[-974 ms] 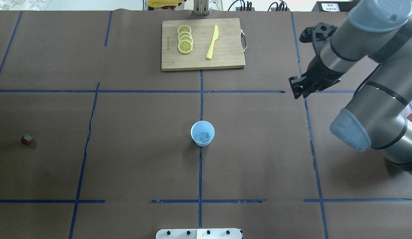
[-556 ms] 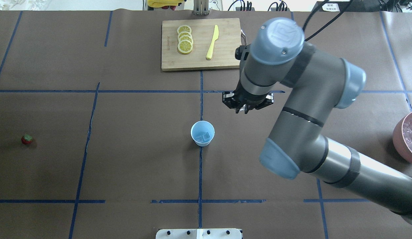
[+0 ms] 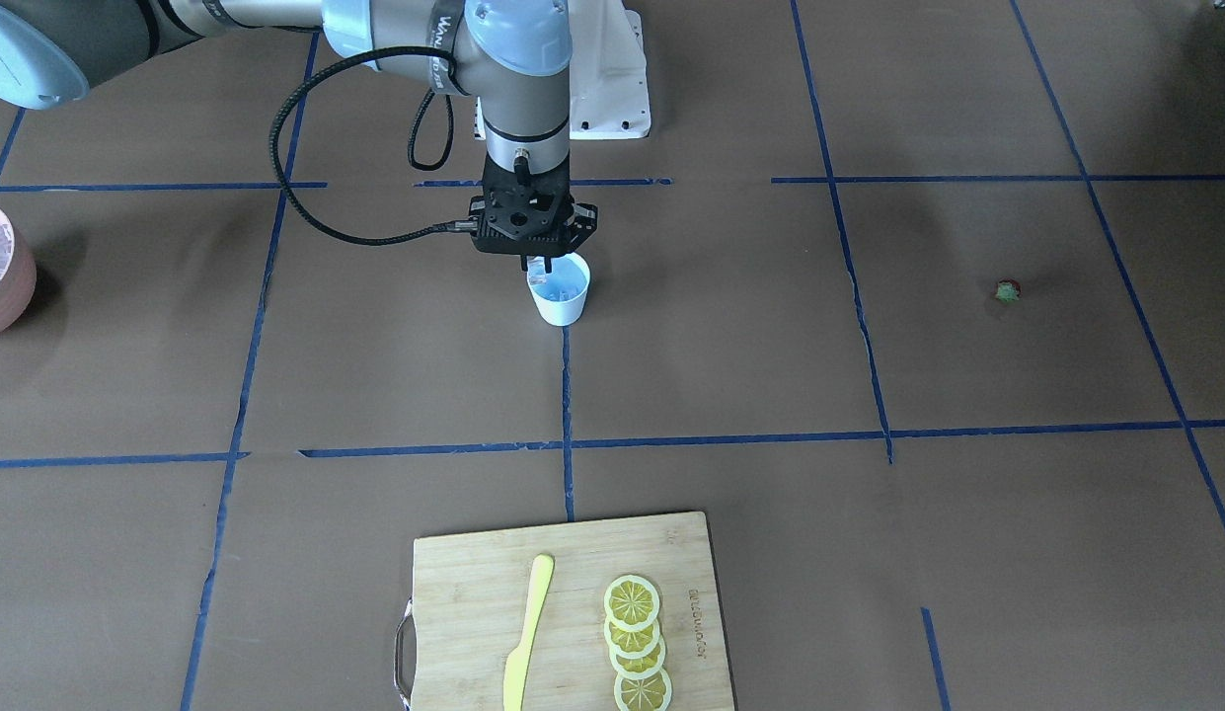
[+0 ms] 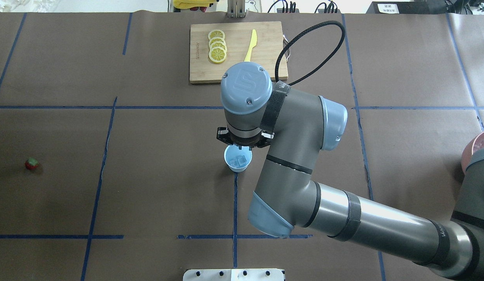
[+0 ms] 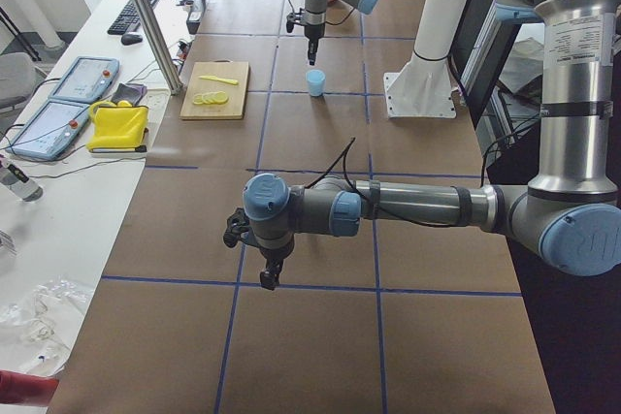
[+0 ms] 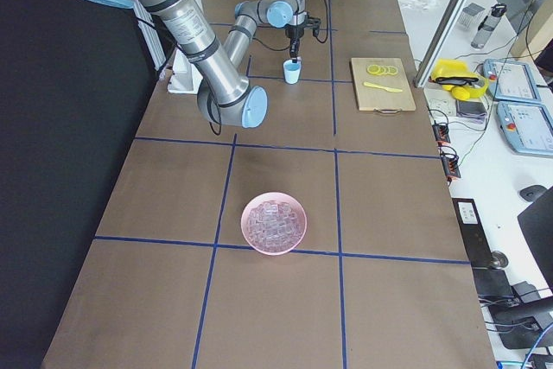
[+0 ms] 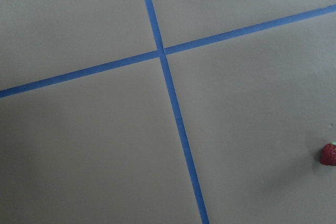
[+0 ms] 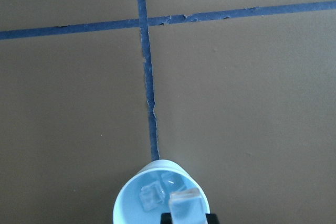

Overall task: Put ice and strawberries in cup
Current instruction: 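Open the right gripper to drop the ice cube into the cup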

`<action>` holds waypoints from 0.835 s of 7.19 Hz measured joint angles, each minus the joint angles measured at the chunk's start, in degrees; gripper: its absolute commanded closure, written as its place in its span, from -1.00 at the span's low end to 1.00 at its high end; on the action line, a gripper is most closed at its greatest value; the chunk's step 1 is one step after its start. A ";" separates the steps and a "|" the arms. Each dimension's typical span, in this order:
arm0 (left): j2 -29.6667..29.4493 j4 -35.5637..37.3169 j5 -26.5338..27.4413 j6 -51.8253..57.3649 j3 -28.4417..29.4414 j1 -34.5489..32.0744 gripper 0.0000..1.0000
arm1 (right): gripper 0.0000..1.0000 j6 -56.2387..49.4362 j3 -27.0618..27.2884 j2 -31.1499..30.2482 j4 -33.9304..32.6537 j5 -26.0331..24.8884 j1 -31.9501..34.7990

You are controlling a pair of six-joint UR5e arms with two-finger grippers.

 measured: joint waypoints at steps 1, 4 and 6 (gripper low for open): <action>0.00 0.00 0.00 0.01 0.00 0.03 -1.00 | 0.76 0.86 -0.34 0.34 0.03 -0.85 -0.95; 0.00 0.04 0.00 0.08 0.00 0.06 -1.00 | -0.99 2.16 -1.39 0.41 2.43 -2.61 -2.23; -0.03 -0.02 0.00 0.08 0.00 0.06 -1.00 | -0.99 2.35 -2.42 0.36 4.22 -4.28 -2.88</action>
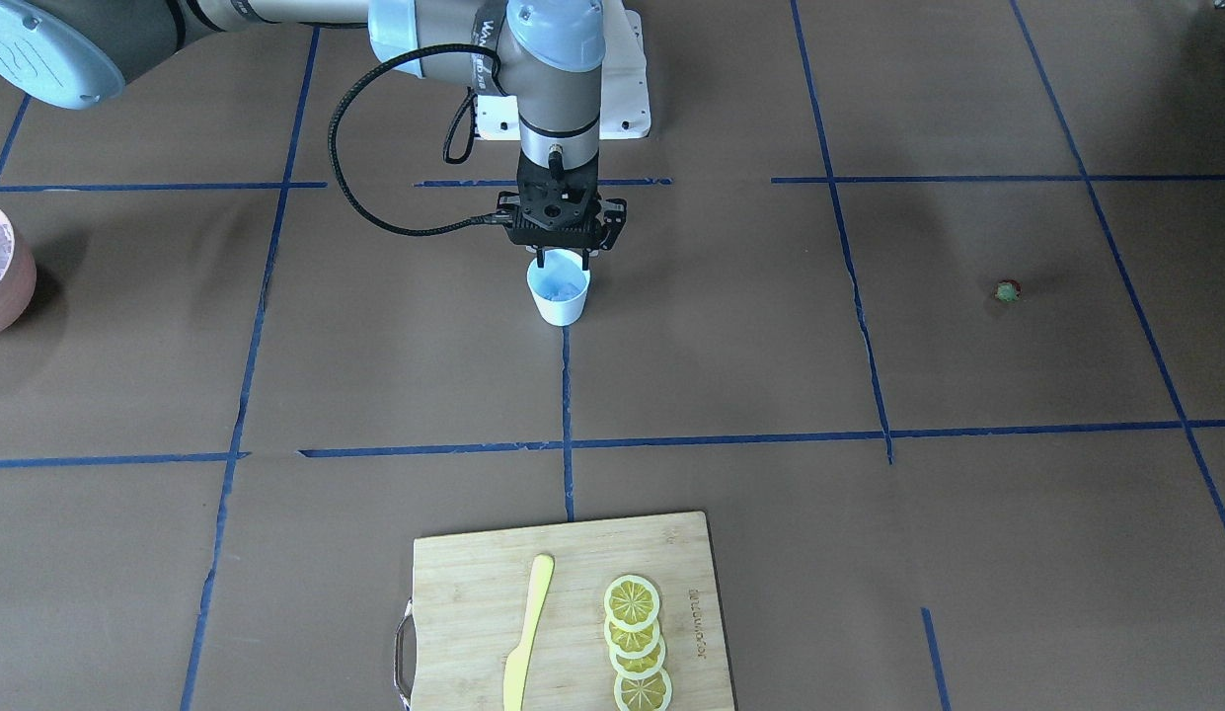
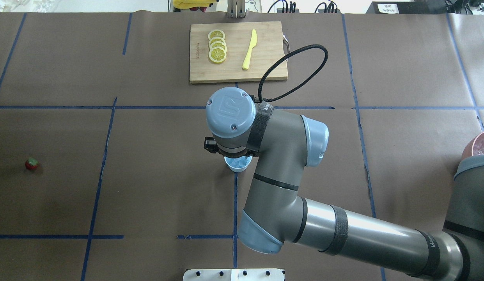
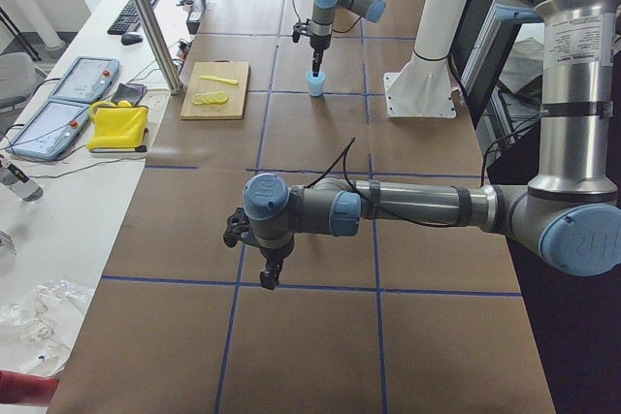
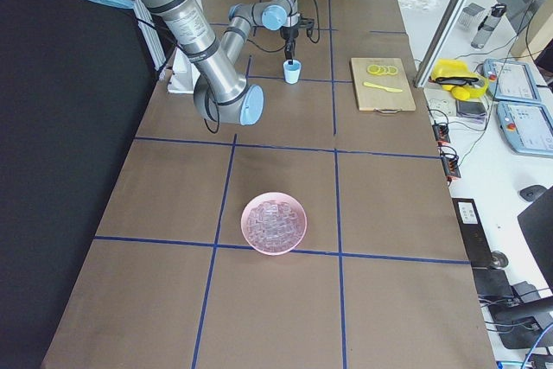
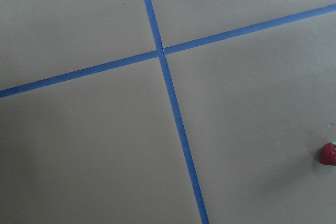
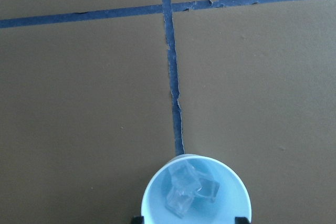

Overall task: Put ice and strawberries in cup
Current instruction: 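Open the right gripper to drop the ice cube into the cup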

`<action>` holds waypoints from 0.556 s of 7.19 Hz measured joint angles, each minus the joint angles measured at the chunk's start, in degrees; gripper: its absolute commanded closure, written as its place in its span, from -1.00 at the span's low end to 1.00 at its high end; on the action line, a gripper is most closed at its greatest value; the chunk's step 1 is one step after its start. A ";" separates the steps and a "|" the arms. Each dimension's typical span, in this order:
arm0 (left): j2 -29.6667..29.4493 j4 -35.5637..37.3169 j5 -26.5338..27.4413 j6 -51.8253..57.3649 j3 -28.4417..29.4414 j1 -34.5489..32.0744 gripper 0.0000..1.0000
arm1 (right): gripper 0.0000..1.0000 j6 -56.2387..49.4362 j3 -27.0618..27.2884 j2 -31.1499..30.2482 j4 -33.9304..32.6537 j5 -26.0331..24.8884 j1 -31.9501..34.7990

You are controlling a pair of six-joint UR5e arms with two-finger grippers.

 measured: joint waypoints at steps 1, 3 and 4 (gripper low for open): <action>0.01 -0.01 0.00 0.00 0.00 0.00 -1.00 | -0.99 -0.15 -0.05 0.05 0.21 -0.20 -0.01; 0.03 -0.22 0.02 0.00 0.03 0.00 -1.00 | -0.99 -1.84 0.23 0.10 0.11 0.44 1.64; 0.03 -0.48 0.08 -0.02 0.09 0.00 -1.00 | -0.99 -4.15 0.27 0.03 -0.32 2.11 4.00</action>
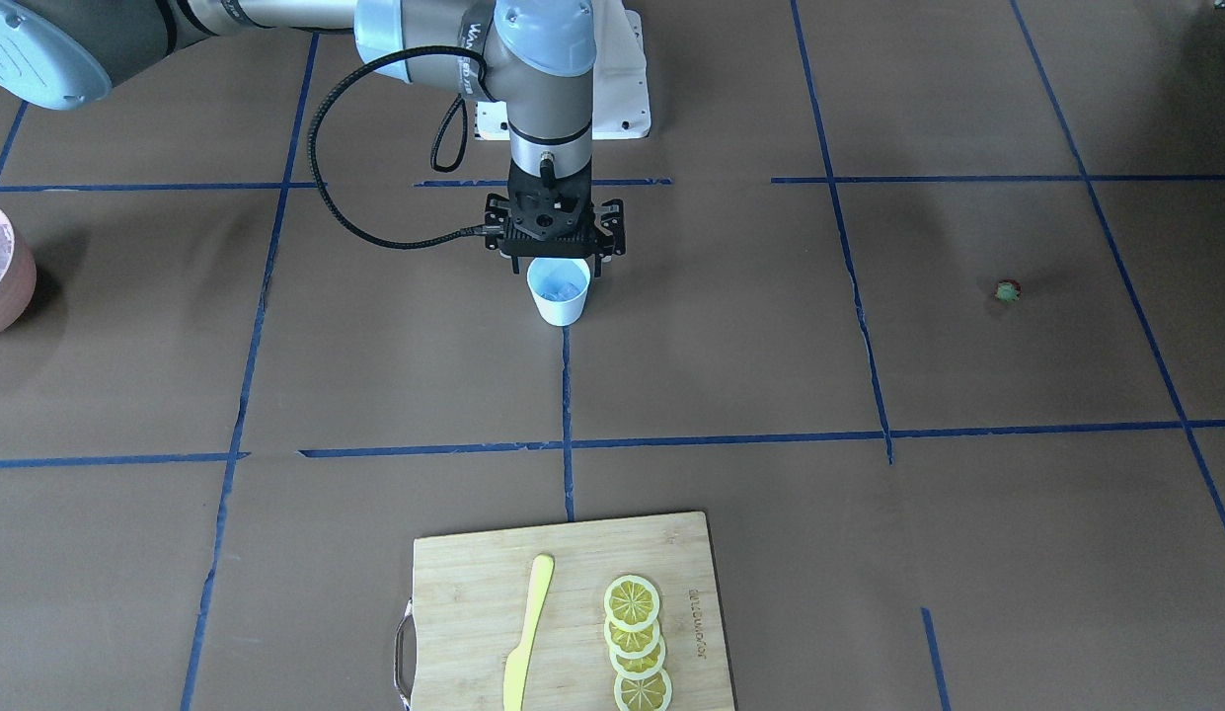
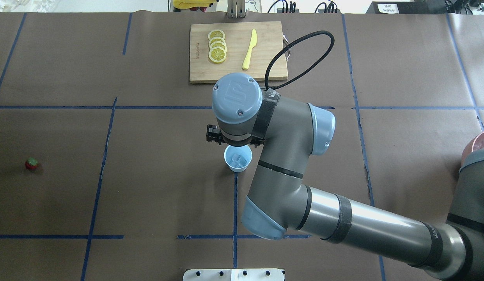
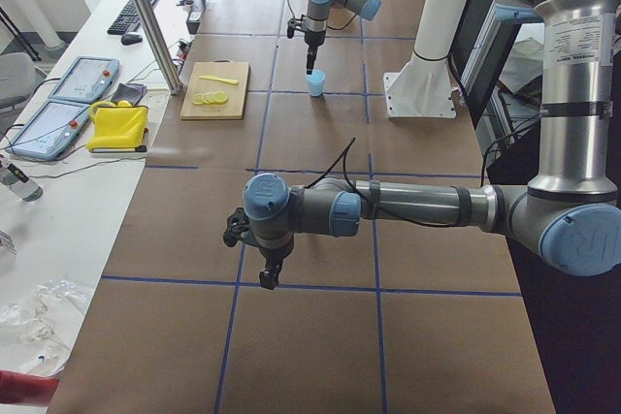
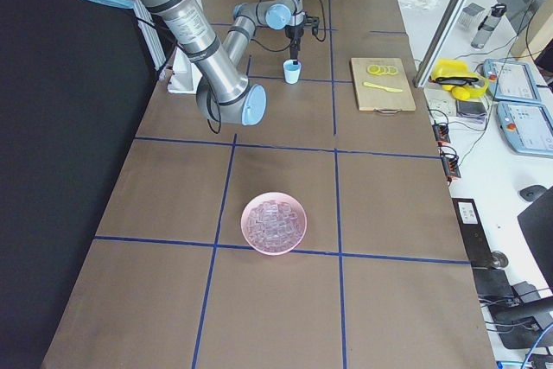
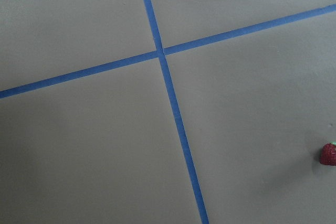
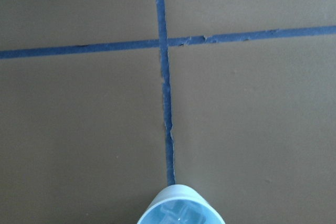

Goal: Put ice and strawberries in cup

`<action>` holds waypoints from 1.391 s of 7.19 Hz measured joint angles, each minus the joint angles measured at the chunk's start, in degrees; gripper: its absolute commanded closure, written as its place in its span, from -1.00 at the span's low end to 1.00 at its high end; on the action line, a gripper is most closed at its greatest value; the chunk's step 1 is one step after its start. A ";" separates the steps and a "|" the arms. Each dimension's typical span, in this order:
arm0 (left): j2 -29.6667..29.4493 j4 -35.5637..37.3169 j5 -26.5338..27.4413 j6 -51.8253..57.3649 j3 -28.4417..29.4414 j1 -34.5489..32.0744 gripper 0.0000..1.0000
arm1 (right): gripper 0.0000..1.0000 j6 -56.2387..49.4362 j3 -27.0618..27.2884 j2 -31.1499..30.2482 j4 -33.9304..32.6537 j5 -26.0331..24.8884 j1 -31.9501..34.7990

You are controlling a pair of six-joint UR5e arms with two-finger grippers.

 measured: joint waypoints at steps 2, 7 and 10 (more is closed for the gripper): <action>-0.10 -0.11 0.19 -0.26 -0.64 0.00 -1.00 | -0.99 -8.53 0.06 -0.65 -2.30 6.46 7.39; -1.62 -7.70 0.43 -0.62 -1.54 0.00 -1.00 | -0.99 -50.48 5.36 -19.04 -4.50 20.10 33.73; -3.18 -10.26 0.08 -0.47 -1.45 0.32 -1.00 | -0.99 -78.51 5.51 -32.08 -4.27 23.85 48.64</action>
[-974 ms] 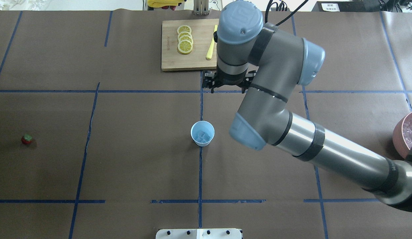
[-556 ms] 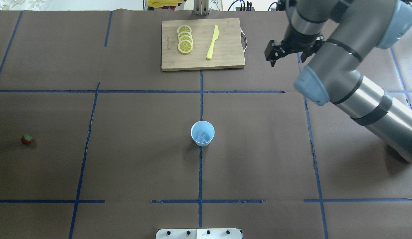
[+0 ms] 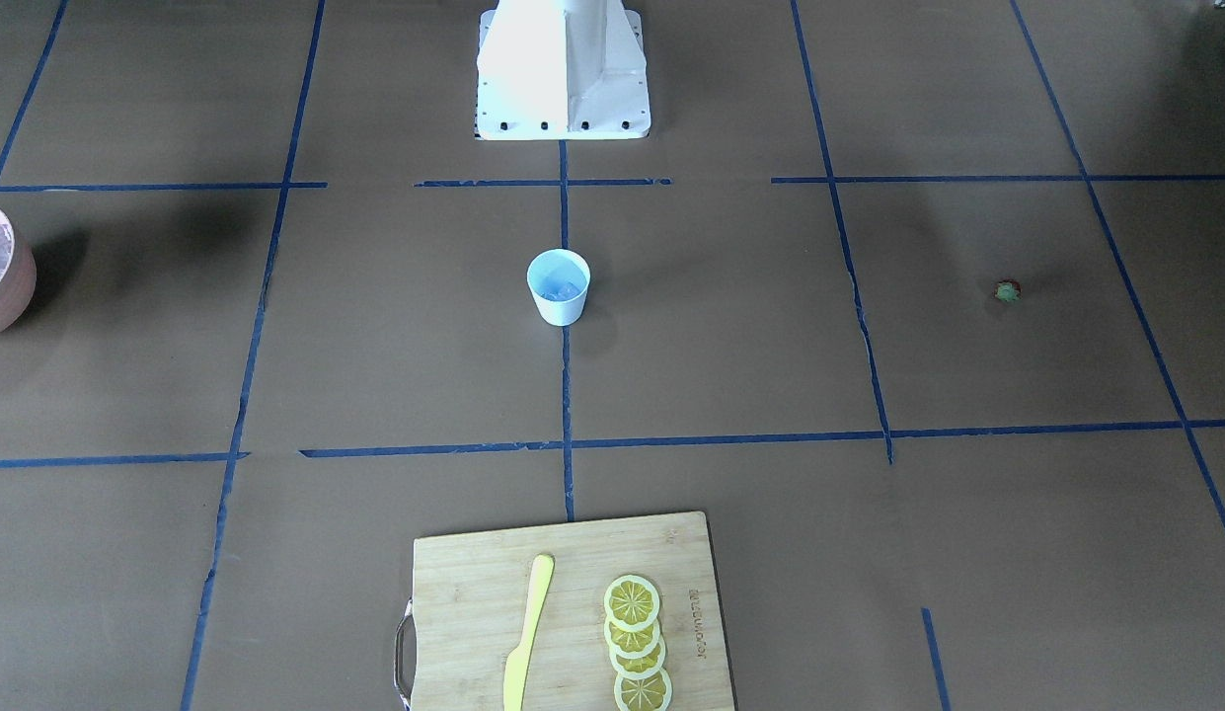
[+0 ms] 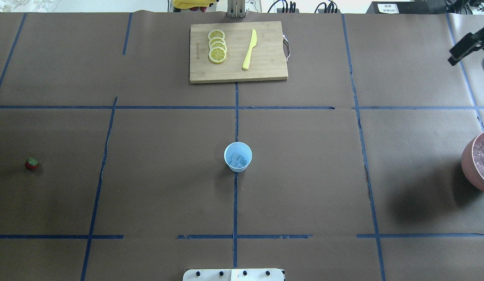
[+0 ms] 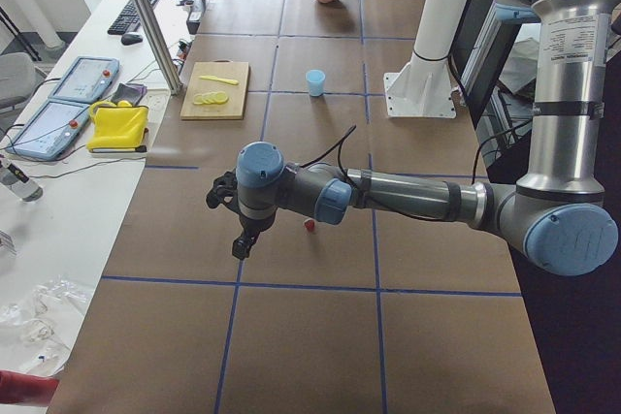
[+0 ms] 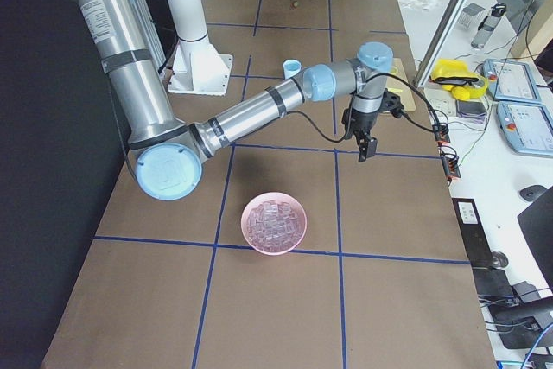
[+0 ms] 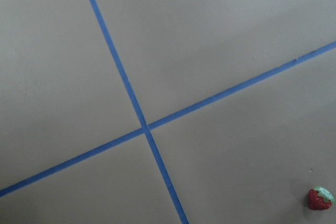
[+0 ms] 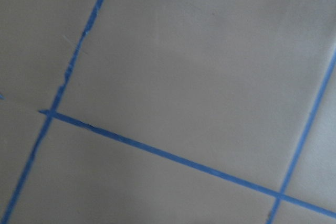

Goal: Put ice and strawberries in cup

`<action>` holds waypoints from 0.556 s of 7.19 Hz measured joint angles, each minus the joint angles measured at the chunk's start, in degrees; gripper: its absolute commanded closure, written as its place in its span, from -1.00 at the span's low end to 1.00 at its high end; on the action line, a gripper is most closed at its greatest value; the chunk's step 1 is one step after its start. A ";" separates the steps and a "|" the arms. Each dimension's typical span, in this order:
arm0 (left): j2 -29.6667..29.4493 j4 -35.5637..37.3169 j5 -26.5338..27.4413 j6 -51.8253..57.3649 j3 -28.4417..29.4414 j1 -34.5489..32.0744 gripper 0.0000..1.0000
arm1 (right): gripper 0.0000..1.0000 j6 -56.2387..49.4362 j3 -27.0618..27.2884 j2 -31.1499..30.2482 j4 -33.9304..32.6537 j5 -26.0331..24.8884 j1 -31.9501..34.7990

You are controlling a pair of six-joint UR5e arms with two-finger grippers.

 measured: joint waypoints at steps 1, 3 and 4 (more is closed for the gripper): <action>-0.11 -0.73 -0.04 0.06 0.04 0.06 -1.00 | -0.99 -8.05 0.00 -4.85 0.23 1.89 4.79; -0.15 -1.49 -0.09 0.01 0.11 0.12 -1.00 | -0.98 -15.77 0.12 -13.74 0.36 3.27 13.18; -0.16 -1.47 -0.13 -0.09 0.06 0.12 -1.00 | -0.98 -15.95 0.06 -17.59 0.39 3.28 15.33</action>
